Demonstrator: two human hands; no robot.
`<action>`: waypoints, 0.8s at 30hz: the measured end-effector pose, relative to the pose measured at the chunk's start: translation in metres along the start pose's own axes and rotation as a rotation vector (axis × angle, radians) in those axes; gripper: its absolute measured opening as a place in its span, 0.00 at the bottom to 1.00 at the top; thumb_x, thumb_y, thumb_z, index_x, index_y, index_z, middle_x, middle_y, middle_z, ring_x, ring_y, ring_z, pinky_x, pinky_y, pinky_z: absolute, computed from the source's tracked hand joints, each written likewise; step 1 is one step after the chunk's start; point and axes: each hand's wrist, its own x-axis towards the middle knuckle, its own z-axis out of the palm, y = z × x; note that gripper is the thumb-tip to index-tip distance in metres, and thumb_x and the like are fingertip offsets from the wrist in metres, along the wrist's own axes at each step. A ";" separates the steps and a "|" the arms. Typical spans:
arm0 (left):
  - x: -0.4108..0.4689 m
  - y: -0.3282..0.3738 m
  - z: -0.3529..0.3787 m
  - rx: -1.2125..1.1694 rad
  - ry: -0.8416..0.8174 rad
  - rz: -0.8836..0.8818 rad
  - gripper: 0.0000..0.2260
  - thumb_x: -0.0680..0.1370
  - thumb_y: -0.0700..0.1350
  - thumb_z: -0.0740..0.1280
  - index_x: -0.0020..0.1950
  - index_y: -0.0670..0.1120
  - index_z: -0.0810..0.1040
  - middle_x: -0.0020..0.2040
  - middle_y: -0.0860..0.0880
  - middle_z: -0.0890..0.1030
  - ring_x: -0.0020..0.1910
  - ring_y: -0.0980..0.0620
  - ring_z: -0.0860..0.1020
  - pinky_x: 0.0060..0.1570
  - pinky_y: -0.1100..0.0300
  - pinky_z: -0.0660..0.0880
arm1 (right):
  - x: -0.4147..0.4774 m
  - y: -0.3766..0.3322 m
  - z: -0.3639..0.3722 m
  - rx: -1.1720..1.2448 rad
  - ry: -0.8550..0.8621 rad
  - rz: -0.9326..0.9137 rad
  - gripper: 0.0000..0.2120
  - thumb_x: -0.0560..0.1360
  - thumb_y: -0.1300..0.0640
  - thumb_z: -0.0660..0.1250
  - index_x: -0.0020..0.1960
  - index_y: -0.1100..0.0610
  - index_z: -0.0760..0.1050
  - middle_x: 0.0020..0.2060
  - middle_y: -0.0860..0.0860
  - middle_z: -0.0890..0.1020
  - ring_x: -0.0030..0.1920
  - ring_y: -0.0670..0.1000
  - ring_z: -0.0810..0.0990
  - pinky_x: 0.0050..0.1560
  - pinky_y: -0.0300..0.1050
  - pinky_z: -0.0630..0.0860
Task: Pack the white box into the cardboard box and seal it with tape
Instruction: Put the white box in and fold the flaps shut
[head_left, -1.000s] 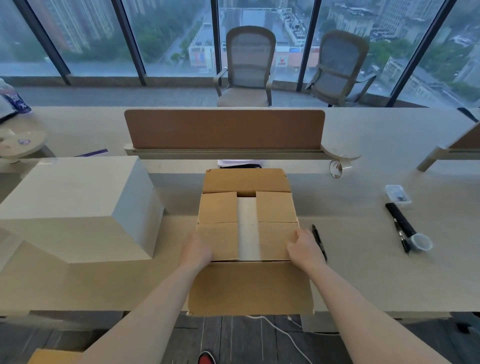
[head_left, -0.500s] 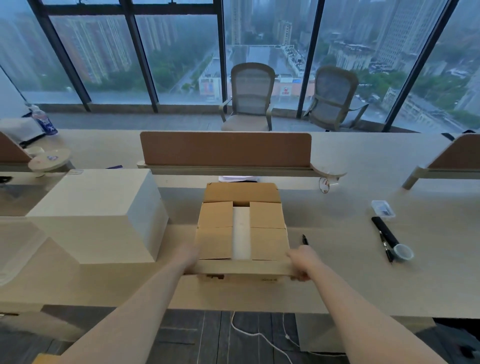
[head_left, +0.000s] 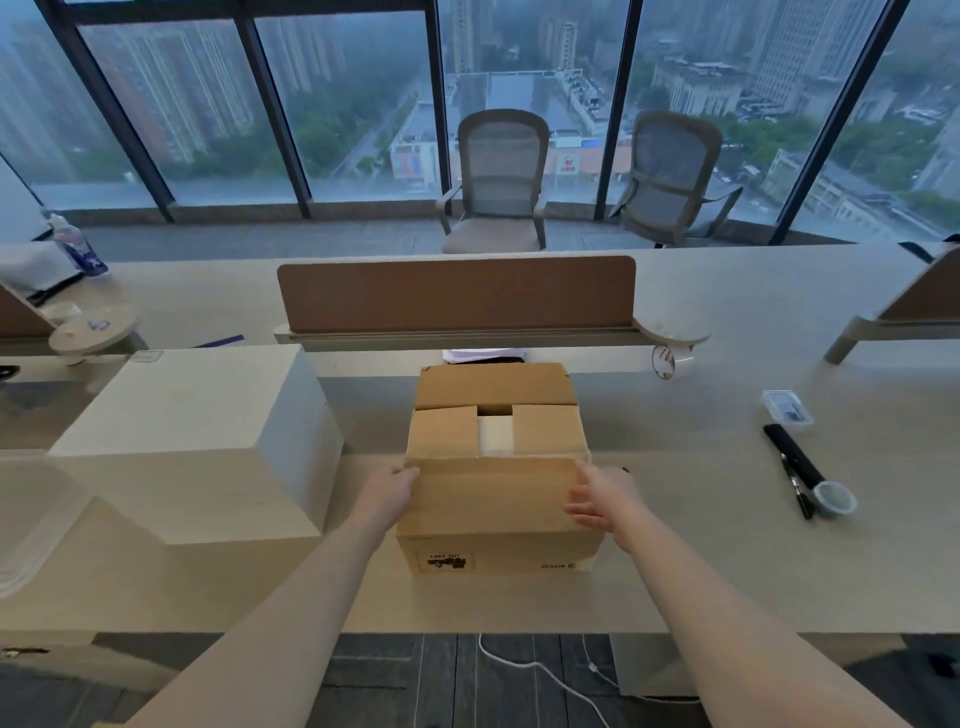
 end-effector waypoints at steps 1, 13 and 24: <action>0.006 -0.001 0.002 0.042 -0.010 0.021 0.11 0.82 0.49 0.59 0.56 0.45 0.78 0.58 0.45 0.79 0.56 0.45 0.75 0.60 0.51 0.73 | 0.002 0.000 0.005 -0.021 -0.004 -0.007 0.19 0.81 0.47 0.62 0.65 0.59 0.72 0.51 0.56 0.81 0.48 0.58 0.84 0.47 0.52 0.83; 0.075 0.023 -0.005 0.555 -0.238 0.161 0.13 0.81 0.45 0.58 0.47 0.39 0.78 0.50 0.40 0.79 0.50 0.41 0.76 0.44 0.57 0.70 | 0.026 -0.032 0.063 -0.296 0.125 -0.029 0.11 0.78 0.54 0.62 0.57 0.58 0.72 0.53 0.58 0.80 0.50 0.56 0.81 0.53 0.54 0.81; 0.127 0.055 0.000 0.445 -0.134 0.286 0.12 0.81 0.46 0.59 0.47 0.43 0.79 0.43 0.45 0.79 0.42 0.46 0.76 0.43 0.54 0.73 | 0.070 -0.060 0.065 -0.362 0.261 -0.154 0.06 0.75 0.52 0.66 0.47 0.55 0.76 0.46 0.54 0.81 0.47 0.58 0.82 0.51 0.57 0.80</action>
